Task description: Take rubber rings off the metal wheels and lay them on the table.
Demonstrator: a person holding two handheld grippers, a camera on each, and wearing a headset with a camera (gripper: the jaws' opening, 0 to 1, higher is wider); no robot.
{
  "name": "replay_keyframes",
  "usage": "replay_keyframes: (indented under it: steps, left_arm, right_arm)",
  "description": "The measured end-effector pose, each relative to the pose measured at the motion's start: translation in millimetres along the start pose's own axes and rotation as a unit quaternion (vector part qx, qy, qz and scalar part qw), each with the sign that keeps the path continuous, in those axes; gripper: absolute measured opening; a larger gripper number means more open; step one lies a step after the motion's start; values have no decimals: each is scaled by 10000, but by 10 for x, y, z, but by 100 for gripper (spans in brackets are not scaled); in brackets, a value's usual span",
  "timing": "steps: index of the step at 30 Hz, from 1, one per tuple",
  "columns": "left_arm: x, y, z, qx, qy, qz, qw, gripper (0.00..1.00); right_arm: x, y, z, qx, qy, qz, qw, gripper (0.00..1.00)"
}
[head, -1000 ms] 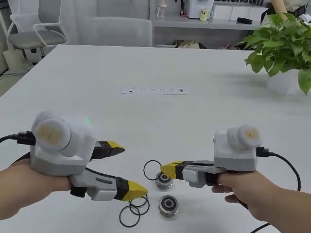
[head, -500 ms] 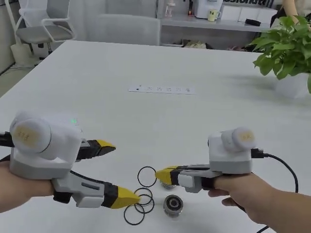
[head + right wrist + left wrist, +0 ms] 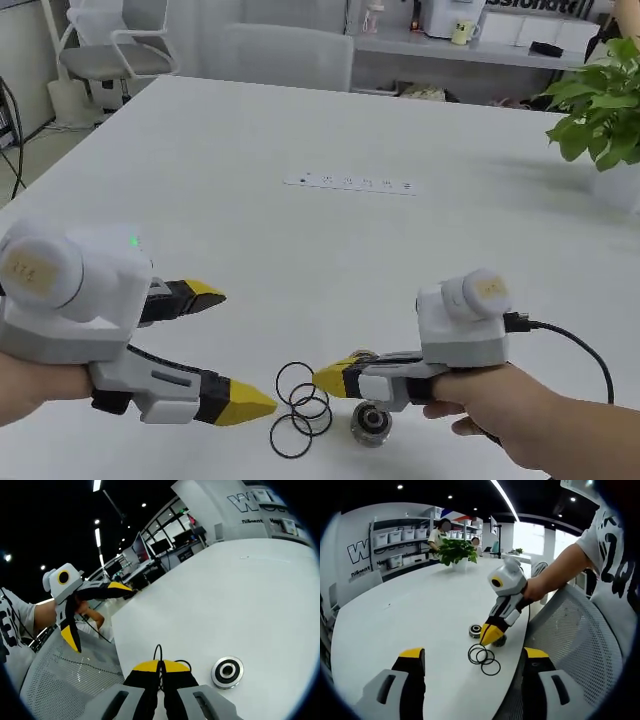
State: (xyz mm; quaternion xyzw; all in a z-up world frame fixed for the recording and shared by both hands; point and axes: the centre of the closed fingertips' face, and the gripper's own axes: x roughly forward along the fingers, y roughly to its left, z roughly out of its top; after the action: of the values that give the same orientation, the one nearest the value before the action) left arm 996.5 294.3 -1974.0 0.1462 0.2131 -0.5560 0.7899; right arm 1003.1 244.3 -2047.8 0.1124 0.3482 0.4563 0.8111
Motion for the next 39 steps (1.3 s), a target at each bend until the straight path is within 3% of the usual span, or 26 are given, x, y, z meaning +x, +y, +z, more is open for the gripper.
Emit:
replay_keyframes:
  steps: [15,30,39]
  left_arm:
    - [-81,38,-61,-76,9,136,9999,77]
    - [-93,35,-76,-97,48,165,9998,77]
    - [-70,-12,-39,-56,68,118,9999,76]
  right_arm:
    - [127,-1,-159,79,406,-20,9991,0]
    - [109,-55,-215,-34,565,-181,9982,2]
    - [27,-14,-167,-80,483,-190,9986,6]
